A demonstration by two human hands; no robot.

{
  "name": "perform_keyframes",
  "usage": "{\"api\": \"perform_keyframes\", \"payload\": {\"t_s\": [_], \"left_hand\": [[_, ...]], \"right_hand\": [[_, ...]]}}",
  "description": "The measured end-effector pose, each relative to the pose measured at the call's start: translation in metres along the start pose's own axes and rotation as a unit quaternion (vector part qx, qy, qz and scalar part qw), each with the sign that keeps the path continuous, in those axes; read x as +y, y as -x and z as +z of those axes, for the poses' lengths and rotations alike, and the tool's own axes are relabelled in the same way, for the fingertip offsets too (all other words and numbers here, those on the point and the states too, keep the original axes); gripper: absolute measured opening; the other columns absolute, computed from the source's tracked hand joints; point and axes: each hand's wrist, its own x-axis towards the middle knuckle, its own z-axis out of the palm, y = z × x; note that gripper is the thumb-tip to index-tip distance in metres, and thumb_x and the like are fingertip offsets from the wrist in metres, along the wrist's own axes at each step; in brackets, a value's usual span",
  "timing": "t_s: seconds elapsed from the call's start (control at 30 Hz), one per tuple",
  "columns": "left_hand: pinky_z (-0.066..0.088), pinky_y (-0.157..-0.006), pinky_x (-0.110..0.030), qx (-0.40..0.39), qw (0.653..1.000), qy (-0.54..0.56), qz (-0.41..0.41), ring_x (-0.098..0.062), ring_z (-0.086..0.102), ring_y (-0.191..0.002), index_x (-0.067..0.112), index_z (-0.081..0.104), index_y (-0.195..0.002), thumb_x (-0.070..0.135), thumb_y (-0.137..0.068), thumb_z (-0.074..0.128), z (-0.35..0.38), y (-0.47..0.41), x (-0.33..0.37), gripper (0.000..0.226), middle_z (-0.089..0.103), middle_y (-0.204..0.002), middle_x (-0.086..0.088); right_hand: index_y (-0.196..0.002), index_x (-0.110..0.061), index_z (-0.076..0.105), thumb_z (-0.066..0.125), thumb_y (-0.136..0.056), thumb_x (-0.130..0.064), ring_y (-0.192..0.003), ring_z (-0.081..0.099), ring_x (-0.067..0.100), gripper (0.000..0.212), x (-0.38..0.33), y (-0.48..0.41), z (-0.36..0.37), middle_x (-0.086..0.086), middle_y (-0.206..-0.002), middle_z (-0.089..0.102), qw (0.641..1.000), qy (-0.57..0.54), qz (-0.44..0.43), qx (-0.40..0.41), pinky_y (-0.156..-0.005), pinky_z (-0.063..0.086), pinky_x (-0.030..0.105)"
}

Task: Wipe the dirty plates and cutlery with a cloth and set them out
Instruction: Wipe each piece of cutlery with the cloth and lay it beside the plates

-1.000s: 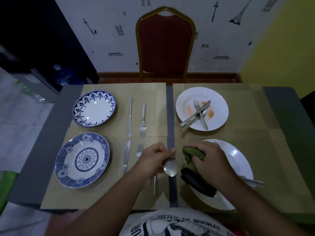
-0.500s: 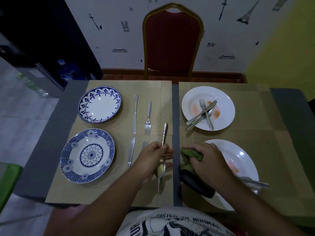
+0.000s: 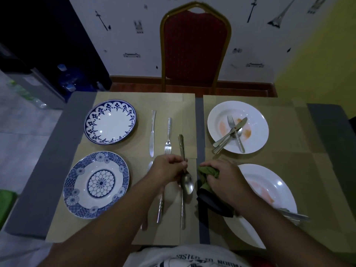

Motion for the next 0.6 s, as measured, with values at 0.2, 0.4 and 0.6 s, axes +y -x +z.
{"api": "perform_keyframes", "payload": {"t_s": [0.2,0.4,0.6], "left_hand": [[0.061,-0.079,-0.033,0.002,0.995,-0.086,0.052,-0.026,0.07,-0.095,0.0,0.071,-0.109,0.001,-0.091,0.066,-0.001,-0.058,0.043,0.019,0.072,-0.101,-0.01],[0.056,-0.093,-0.033,0.028,0.964,-0.242,0.108,-0.021,0.07,-0.096,0.004,0.073,-0.11,0.009,-0.089,0.071,0.003,-0.121,0.053,0.022,0.075,-0.104,-0.012],[0.05,-0.089,-0.031,0.053,0.894,-0.38,0.233,-0.022,0.064,-0.097,0.003,0.068,-0.116,0.012,-0.088,0.068,-0.002,-0.115,0.04,0.03,0.07,-0.11,-0.014]], "right_hand": [[-0.109,-0.031,0.071,0.06,-0.077,-0.003,-0.107,0.05,0.018,0.043,-0.01,-0.032,-0.01,-0.007,-0.107,0.066,0.999,-0.016,0.019,0.027,-0.091,0.043,0.028],[-0.11,-0.034,0.07,0.062,-0.079,-0.004,-0.106,0.052,0.017,0.044,-0.005,-0.055,-0.009,-0.011,-0.105,0.064,0.998,-0.016,0.042,0.038,-0.091,0.046,0.029],[-0.11,-0.035,0.07,0.064,-0.079,-0.005,-0.107,0.056,0.018,0.044,0.002,-0.062,-0.001,-0.009,-0.107,0.067,0.997,-0.026,0.055,0.037,-0.091,0.05,0.035]]}}
